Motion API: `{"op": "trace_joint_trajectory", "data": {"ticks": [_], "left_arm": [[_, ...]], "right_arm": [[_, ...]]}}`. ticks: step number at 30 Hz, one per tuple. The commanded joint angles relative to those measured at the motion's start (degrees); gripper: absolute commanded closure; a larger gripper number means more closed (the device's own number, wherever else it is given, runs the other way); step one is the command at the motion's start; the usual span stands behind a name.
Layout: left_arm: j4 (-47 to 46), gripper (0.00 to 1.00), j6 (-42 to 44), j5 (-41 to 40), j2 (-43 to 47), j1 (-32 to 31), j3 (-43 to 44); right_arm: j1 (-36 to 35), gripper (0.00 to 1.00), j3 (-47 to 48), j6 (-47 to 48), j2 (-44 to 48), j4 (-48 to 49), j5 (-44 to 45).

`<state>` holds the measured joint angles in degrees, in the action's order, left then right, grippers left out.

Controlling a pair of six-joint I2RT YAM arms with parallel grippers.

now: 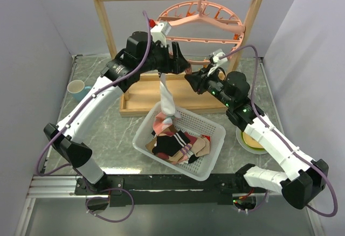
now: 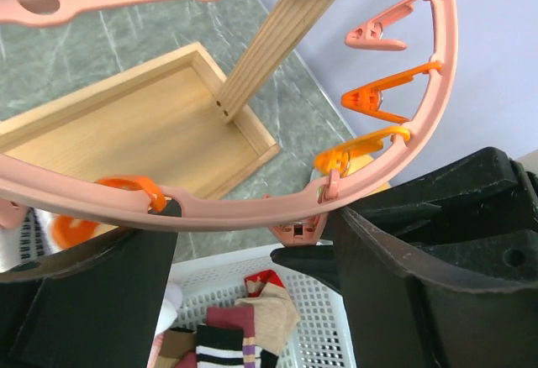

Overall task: Clip the socks to the hanger
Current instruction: Open the clamp at the hanger.

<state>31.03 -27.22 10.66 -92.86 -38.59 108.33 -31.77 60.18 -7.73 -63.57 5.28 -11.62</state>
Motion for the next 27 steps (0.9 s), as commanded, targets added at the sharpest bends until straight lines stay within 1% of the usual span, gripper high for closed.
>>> {"op": "trace_joint_trajectory", "data": {"ticks": [1,2,6,15,19,20,22,23,26,27], "left_arm": [[-6.76,0.25,-3.36,2.17,-1.09,1.94,1.53],[-7.03,0.26,-3.71,4.35,-1.18,2.37,1.62],[-8.35,0.28,-5.73,8.14,-1.36,3.17,1.44],[-8.79,0.30,-7.14,9.12,-0.57,3.61,0.30],[-8.97,0.36,-7.49,9.73,-0.66,3.87,0.39],[-9.05,0.40,-7.49,9.91,-0.66,3.78,0.30],[-9.23,0.46,-7.49,9.91,-0.48,3.87,0.12],[-9.23,0.50,-7.49,9.74,-0.48,3.87,-0.05],[-9.49,0.57,-7.49,10.00,-0.57,3.96,-0.40],[-9.58,0.57,-7.49,10.09,-0.57,3.87,-0.49]], "right_arm": [[-1.72,0.96,3.54,-0.80,-0.76,2.72,-3.15],[-1.80,0.96,3.71,-0.89,-0.94,2.72,-3.06],[-2.33,0.97,4.68,-0.80,-1.64,2.37,-2.62],[-3.47,0.98,6.08,-0.45,-3.57,2.98,-1.22],[-4.09,1.00,6.53,-0.27,-4.45,3.07,-0.25],[-4.26,1.00,6.61,-0.18,-4.46,3.16,0.10],[-4.44,1.00,6.70,-0.27,-4.54,3.33,0.28],[-4.27,1.00,6.70,-0.27,-4.63,3.51,0.37],[-4.53,1.00,6.79,-0.80,-4.89,4.12,0.72],[-4.79,1.00,7.05,-1.06,-4.98,4.21,0.72]]}}
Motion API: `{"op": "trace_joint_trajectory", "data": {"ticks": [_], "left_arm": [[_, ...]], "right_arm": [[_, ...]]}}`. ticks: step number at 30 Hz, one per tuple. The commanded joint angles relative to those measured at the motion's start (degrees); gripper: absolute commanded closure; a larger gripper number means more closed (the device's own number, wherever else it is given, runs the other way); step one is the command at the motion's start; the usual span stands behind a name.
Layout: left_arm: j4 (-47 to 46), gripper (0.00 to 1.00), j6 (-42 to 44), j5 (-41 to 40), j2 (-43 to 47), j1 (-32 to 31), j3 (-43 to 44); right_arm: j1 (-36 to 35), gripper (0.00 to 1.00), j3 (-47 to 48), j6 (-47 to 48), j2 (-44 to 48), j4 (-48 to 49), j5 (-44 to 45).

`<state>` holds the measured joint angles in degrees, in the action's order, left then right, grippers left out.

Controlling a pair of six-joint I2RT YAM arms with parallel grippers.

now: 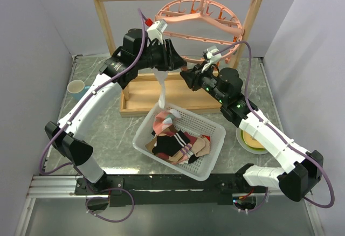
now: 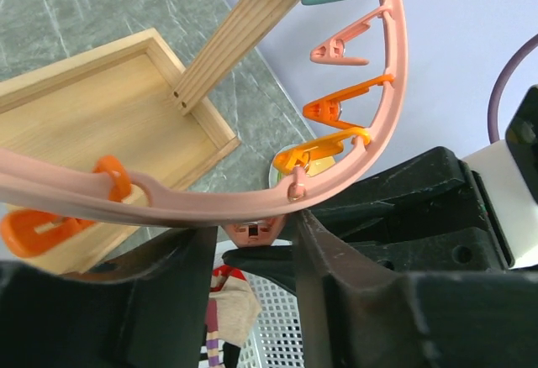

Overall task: Clip the socks to the hanger
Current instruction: Open the clamp at the hanger.

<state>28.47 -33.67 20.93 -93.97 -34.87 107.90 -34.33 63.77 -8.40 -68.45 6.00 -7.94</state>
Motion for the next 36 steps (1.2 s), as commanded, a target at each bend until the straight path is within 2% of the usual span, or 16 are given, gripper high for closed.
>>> {"op": "trace_joint_trajectory", "data": {"ticks": [1,8,14,15,16,18,19,20,25,29,36], "left_arm": [[-7.02,0.57,-1.05,-0.19,0.46,0.16,0.03],[-7.37,0.63,-1.13,0.17,0.28,0.16,-0.14],[-8.08,0.62,-1.66,1.57,0.19,0.16,-0.41],[-8.17,0.67,-1.66,1.75,0.19,0.16,-0.49],[-8.17,0.85,-1.66,1.66,0.02,0.16,-0.41],[-8.17,0.98,-1.49,1.31,0.02,0.16,0.03],[-7.99,0.99,-1.40,1.31,-0.07,0.16,0.21],[-7.99,0.99,-1.31,1.22,-0.16,0.16,0.38],[-7.38,0.99,-0.96,0.87,0.46,0.24,0.21],[-7.02,0.99,-0.52,0.17,1.07,0.59,-0.32],[-6.67,0.99,0.36,-0.54,2.39,1.47,-0.76]], "right_arm": [[-2.24,1.00,3.56,-0.47,-0.37,3.58,-2.95],[-3.03,1.00,4.08,-0.82,-0.90,4.02,-3.13],[-3.82,1.00,4.52,-0.91,-1.69,3.93,-3.04],[-3.82,1.00,4.78,-1.00,-1.69,4.11,-3.04],[-3.82,1.00,4.87,-1.00,-1.95,4.02,-3.13],[-4.17,1.00,5.31,-1.00,-2.22,3.76,-3.13],[-4.17,1.00,5.49,-0.91,-2.48,3.67,-3.13],[-4.26,0.96,5.58,-1.00,-2.57,3.76,-2.96],[-4.52,0.89,5.58,-0.56,-2.13,2.97,-1.64],[-4.61,0.64,4.88,0.49,-0.99,1.56,0.47],[-4.43,0.47,3.03,2.60,4.80,-3.53,4.25]]}}
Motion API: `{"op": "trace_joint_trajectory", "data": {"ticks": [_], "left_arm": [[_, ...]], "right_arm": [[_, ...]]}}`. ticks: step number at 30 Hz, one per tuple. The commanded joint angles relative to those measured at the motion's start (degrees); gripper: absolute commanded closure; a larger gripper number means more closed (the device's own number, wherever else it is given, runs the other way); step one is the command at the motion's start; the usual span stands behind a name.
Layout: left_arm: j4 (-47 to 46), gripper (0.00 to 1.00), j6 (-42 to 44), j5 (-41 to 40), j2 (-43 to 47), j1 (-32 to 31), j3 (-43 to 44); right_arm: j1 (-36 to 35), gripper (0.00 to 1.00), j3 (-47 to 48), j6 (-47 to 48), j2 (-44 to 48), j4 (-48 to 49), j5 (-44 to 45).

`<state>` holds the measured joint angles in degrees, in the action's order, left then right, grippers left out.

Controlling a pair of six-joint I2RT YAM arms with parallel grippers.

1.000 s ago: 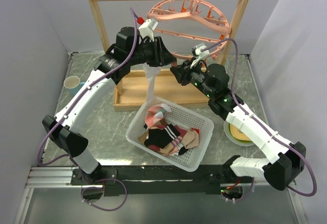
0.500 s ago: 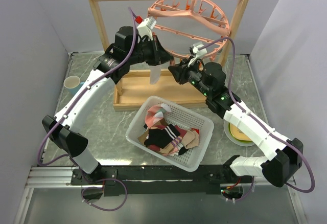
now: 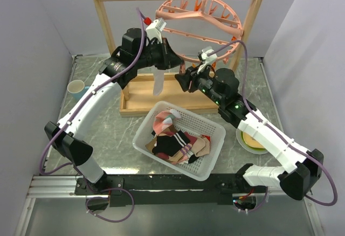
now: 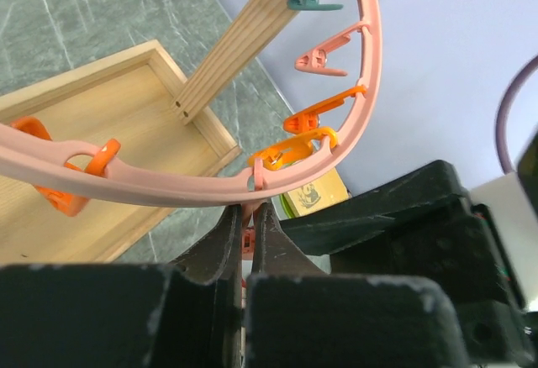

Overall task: Clip the socks to the hanger
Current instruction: Open the clamp at the hanger, then pick up the sock from the bin.

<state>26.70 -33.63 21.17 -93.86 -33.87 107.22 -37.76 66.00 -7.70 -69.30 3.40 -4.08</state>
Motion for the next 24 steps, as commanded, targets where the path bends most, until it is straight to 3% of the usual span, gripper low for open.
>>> {"op": "trace_joint_trajectory", "data": {"ticks": [1,6,8,10,13,18,24], "left_arm": [[-4.90,0.99,0.58,-0.86,2.37,0.64,-0.17],[-4.29,0.99,1.90,-1.57,3.51,0.99,-0.43],[-4.20,0.99,2.25,-1.57,3.86,1.17,-0.69],[-4.11,0.99,1.90,-0.87,4.30,1.70,-1.13],[-4.37,0.99,1.90,-0.25,4.74,2.14,-2.10],[-4.29,0.99,2.25,-0.60,4.83,2.14,-2.36],[-4.02,0.99,3.04,-1.65,4.48,2.14,-1.57]], "right_arm": [[-1.09,0.45,0.45,2.34,6.45,-1.72,0.99],[-1.09,0.35,-4.81,2.78,12.69,-8.21,3.11],[-1.00,0.22,-7.19,1.21,14.70,-10.51,3.98],[-1.00,0.01,-9.82,-2.21,15.94,-13.32,7.13],[-1.09,0.00,-14.64,-9.40,18.84,-14.82,8.47],[-1.35,0.00,-22.39,-11.90,23.24,-13.95,4.88],[-7.58,0.08,-23.46,-11.81,18.42,-20.88,9.95]]}}
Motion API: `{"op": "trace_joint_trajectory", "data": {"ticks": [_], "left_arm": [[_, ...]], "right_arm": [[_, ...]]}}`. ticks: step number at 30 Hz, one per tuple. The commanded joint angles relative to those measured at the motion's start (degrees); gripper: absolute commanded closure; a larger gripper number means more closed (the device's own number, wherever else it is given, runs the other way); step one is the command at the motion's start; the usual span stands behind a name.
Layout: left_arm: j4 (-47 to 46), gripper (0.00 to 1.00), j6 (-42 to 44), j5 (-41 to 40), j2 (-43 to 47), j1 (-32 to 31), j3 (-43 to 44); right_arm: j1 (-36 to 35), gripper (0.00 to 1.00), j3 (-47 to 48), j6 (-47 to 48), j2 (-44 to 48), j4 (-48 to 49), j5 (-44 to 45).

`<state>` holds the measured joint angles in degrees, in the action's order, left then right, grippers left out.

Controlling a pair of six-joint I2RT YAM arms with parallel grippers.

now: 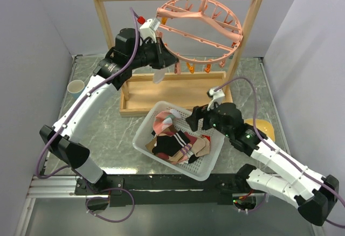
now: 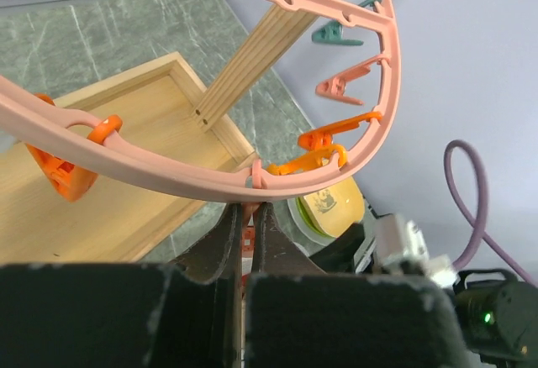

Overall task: Clip the socks to the hanger
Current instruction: Pick up the sock from the bin.

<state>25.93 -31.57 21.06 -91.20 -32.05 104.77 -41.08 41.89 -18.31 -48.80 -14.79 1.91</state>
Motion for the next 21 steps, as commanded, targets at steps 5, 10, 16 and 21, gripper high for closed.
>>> {"op": "trace_joint_trajectory", "data": {"ticks": [5,10,16,21], "left_arm": [[-3.26,0.99,1.42,-1.90,2.08,0.32,0.17],[-2.64,0.99,2.48,-3.22,2.87,0.41,0.00],[-2.38,0.99,3.45,-3.22,4.62,0.41,-2.02],[-2.55,0.99,3.45,-2.34,4.45,0.50,-2.03]], "right_arm": [[-9.28,0.19,-0.05,-2.52,-7.79,-1.83,6.00],[-9.19,0.21,0.55,-1.91,-13.24,3.01,6.62],[-13.40,0.22,-0.67,2.73,-14.13,2.85,2.83],[-13.15,0.37,4.42,-7.50,-19.84,-12.17,9.33]]}}
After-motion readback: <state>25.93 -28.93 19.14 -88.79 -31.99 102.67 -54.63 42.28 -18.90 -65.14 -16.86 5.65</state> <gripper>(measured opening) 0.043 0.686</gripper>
